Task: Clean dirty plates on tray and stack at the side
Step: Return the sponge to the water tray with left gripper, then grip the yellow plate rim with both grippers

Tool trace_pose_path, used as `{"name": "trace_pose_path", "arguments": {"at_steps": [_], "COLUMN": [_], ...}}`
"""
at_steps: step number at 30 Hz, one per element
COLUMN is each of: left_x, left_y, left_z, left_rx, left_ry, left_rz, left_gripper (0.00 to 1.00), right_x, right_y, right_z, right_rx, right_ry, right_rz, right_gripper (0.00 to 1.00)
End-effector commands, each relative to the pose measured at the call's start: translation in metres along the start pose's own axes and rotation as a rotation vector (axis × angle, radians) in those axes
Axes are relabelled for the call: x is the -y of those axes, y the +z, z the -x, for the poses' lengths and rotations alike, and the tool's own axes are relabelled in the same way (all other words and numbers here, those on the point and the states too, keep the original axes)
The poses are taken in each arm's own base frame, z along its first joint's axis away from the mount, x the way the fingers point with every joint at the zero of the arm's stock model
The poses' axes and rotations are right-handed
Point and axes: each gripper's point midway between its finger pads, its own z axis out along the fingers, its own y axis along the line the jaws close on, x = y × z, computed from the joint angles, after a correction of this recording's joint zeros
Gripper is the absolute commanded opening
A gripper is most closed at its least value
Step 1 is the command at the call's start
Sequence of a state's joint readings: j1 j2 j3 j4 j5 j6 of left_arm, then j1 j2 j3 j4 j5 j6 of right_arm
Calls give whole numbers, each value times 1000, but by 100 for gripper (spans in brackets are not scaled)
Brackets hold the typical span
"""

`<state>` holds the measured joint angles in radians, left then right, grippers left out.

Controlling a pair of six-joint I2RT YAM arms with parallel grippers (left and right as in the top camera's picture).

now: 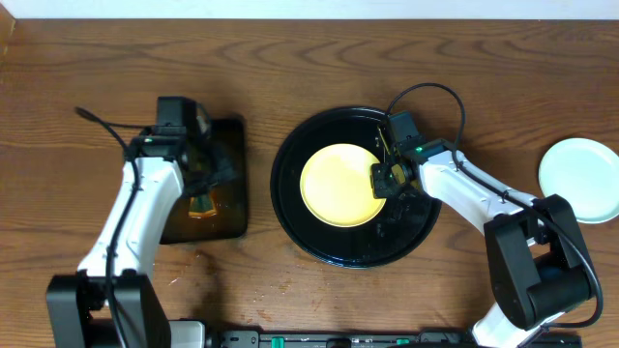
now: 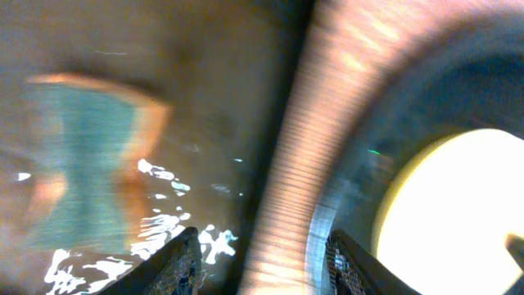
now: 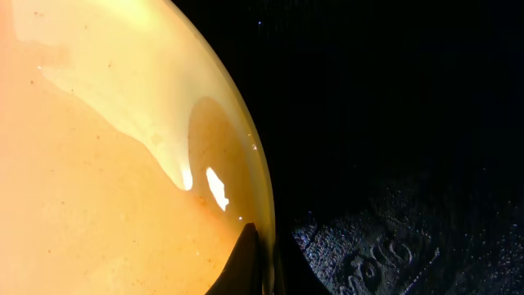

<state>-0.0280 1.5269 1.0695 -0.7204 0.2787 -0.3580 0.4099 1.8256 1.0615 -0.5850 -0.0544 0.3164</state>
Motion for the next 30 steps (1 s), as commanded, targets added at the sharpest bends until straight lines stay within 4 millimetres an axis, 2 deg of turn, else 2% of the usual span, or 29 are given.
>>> {"name": "trace_pose_path", "arguments": {"at_steps": [1, 7, 10, 16, 19, 21, 23, 28, 30], "left_x": [53, 100, 109, 95, 89, 86, 85, 85, 87], "left_y": [1, 38, 58, 105, 120, 126, 128, 128, 128], "left_z": [-19, -48, -55, -68, -73, -75, -75, -75, -75], "left_rx": [-49, -103, -122, -209, -240, -254, -257, -258, -257], "left_ry": [121, 243, 278, 265, 252, 229, 224, 229, 242], "left_rz": [-142, -202, -201, -145, -124, -113, -110, -111, -123], "left_gripper": [52, 51, 48, 37, 34, 26, 10, 7, 8], "right_x": [23, 21, 21, 20, 20, 20, 20, 19, 13], "right_y": [23, 23, 23, 23, 23, 23, 23, 22, 19], "right_z": [-32, -33, -33, -33, -33, -33, -34, -33, -30], "right_rx": [-114, -116, -117, -119, -119, -119, -119, -122, -117], "right_ry": [-37, -37, -37, -36, -36, -36, -36, -28, -35], "right_rz": [-89, -80, -79, -72, -72, -72, -72, -56, 2], "right_gripper": [1, 1, 1, 1, 1, 1, 1, 1, 1]}}
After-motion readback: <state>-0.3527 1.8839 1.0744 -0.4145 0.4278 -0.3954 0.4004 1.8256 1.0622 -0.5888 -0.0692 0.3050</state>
